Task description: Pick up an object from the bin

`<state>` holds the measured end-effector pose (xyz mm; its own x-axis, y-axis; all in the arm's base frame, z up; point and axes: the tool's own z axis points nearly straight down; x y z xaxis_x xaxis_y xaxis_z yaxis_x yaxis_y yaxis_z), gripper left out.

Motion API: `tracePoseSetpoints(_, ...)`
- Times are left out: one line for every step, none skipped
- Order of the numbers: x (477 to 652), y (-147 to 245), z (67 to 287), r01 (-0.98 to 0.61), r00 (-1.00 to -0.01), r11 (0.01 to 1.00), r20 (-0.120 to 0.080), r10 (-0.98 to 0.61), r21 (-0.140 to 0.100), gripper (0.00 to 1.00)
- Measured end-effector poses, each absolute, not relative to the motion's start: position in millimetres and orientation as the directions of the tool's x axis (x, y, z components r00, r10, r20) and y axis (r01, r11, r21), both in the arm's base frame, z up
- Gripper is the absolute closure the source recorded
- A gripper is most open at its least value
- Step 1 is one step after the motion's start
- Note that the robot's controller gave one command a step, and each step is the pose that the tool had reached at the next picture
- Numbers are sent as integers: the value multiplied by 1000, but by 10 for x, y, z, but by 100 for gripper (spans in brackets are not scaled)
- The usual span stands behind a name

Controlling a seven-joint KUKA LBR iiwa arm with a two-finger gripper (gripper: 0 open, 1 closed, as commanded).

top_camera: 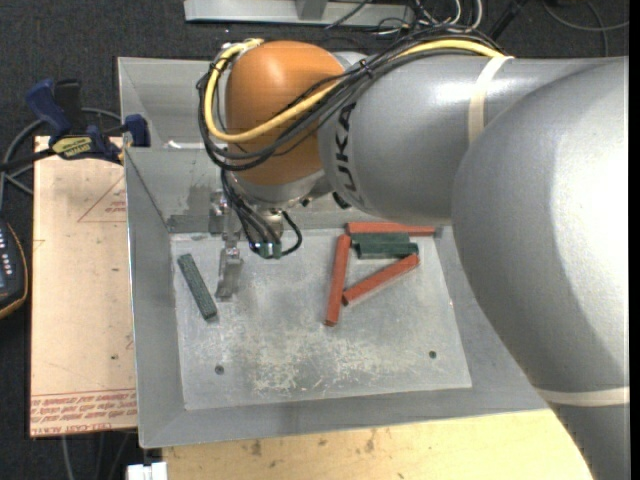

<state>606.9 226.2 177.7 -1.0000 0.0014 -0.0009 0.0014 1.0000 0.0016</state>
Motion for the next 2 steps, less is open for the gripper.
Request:
tracePoseSetpoints(6453,2440,732,296,-955,955,2,296,0,0)
tracePoseSetpoints(6496,2060,699,22,-1000,1000,-1,22,0,0)
